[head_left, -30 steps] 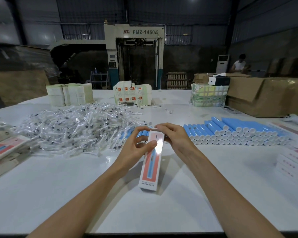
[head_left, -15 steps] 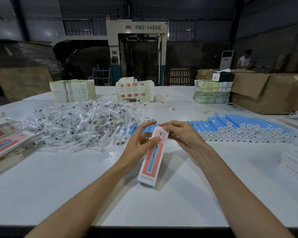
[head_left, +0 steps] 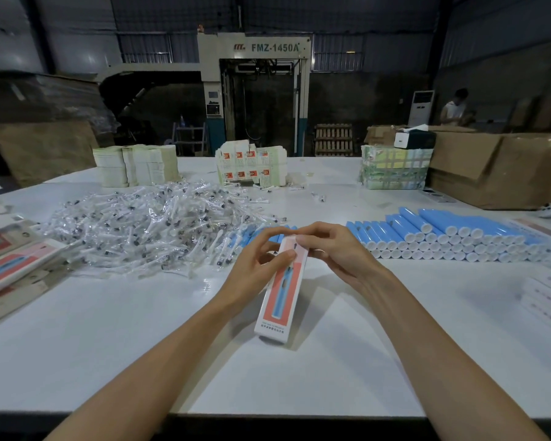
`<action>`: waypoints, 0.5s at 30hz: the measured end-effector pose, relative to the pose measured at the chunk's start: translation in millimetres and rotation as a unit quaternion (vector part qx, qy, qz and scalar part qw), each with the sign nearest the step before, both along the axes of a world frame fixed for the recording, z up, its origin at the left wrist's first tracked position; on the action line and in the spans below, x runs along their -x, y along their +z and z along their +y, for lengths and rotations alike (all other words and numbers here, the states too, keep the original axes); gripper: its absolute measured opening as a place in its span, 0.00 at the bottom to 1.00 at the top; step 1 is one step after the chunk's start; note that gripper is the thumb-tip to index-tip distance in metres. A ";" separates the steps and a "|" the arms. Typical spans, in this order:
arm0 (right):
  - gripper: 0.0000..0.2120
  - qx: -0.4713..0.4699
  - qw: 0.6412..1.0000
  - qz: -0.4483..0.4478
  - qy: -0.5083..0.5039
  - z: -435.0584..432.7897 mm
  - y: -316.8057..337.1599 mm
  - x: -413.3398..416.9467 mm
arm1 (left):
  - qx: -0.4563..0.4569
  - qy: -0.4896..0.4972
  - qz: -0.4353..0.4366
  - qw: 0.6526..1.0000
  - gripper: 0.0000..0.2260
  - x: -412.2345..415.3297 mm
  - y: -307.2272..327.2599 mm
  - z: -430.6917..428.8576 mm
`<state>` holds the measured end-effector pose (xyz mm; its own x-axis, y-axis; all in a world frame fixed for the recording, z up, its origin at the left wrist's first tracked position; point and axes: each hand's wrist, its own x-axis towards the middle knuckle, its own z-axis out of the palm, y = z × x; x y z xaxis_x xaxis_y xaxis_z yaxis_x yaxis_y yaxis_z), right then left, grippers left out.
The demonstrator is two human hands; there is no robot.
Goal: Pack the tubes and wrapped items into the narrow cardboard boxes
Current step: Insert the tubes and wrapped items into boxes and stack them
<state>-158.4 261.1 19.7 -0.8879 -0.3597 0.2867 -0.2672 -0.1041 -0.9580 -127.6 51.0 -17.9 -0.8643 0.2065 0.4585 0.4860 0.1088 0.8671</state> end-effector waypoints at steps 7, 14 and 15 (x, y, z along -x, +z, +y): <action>0.04 -0.070 0.994 0.051 -0.062 -8.5 0.0 -6.5 | 0.012 -0.022 -0.033 0.999 0.15 2.8 6.6 -8.4; 0.05 -0.102 0.990 0.077 -0.061 -10.2 -0.1 -10.5 | 0.013 -0.003 -0.060 0.998 0.13 3.7 13.8 -12.4; 0.04 -0.103 0.990 0.076 -0.061 -10.5 -0.3 -10.6 | 0.005 -0.008 -0.069 0.998 0.13 3.6 13.8 -13.1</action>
